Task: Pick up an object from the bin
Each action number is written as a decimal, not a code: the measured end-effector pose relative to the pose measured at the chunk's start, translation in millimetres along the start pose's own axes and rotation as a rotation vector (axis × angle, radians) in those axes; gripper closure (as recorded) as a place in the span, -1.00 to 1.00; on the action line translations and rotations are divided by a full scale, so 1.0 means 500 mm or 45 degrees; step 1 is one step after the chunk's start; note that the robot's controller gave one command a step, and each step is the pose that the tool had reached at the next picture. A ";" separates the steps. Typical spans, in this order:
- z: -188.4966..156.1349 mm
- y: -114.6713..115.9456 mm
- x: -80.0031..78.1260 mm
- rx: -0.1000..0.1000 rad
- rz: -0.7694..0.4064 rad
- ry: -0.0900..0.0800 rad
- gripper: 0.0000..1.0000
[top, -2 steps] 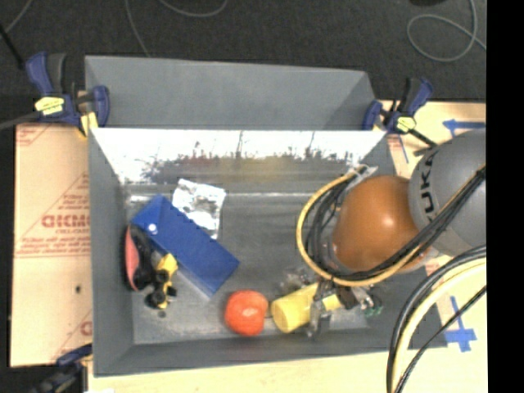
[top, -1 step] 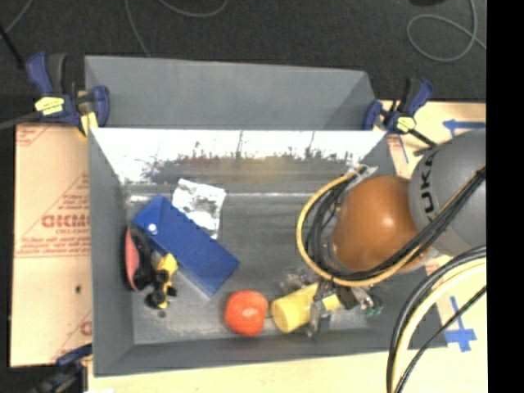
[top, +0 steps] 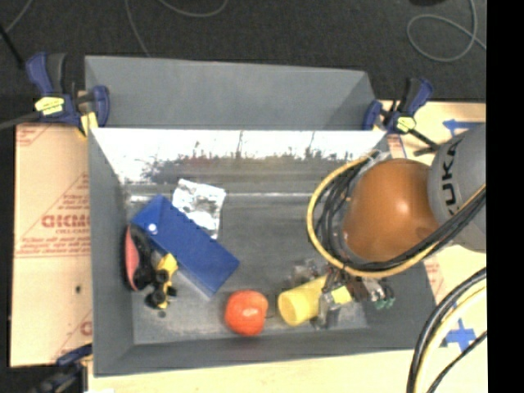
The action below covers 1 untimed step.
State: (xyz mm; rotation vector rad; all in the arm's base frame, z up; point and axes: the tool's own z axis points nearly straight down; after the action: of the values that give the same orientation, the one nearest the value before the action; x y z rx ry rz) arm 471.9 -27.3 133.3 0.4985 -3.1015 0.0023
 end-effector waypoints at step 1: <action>-0.084 -0.022 -0.043 0.007 -0.023 -0.016 1.00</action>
Offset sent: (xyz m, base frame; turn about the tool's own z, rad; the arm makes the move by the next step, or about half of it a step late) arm 0.0229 0.0001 0.1164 -0.0027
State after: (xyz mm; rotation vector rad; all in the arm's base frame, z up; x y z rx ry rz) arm 495.9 -31.2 175.5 0.5289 -3.1096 0.0079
